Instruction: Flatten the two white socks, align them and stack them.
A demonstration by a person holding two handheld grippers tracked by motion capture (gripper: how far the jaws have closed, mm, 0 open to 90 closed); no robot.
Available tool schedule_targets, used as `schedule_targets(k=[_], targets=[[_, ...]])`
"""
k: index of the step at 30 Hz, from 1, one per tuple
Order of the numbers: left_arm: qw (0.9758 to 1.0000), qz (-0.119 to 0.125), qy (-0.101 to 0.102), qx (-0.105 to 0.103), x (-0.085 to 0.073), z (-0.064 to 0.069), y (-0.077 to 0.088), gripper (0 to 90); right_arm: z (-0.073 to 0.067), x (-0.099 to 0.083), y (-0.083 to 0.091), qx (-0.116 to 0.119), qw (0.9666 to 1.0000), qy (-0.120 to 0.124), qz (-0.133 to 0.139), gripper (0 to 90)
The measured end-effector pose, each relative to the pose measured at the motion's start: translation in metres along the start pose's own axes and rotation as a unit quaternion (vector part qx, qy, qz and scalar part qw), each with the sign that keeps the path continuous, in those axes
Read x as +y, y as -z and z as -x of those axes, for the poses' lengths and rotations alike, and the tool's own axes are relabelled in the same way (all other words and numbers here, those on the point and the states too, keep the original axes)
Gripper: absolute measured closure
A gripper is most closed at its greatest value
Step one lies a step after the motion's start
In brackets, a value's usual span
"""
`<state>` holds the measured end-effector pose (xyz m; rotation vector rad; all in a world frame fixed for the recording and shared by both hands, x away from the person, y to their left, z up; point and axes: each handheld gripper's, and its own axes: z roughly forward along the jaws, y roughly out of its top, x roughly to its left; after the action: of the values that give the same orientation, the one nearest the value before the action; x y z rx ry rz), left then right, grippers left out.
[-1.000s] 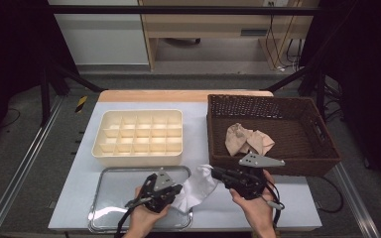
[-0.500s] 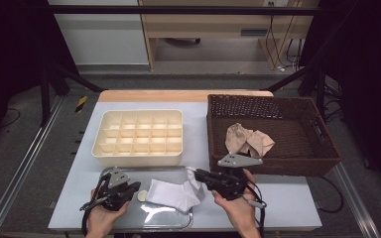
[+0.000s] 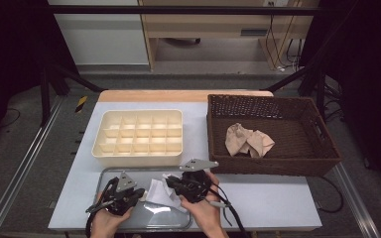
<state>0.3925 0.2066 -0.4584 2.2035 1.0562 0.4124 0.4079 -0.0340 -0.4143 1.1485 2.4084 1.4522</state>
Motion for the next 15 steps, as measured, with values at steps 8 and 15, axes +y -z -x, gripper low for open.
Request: schedule_targets(k=[8,15], targets=[[0.9996,0.022,0.015,0.006,0.003,-0.006,0.01,89.6,-0.011,-0.01,-0.035,-0.008,0.9998,0.009,-0.014,85.5],[0.9982,0.046,0.039,0.007,0.004,-0.016,0.02,89.6,-0.013,-0.022,-0.06,-0.016,0.9993,0.008,-0.033,84.7]])
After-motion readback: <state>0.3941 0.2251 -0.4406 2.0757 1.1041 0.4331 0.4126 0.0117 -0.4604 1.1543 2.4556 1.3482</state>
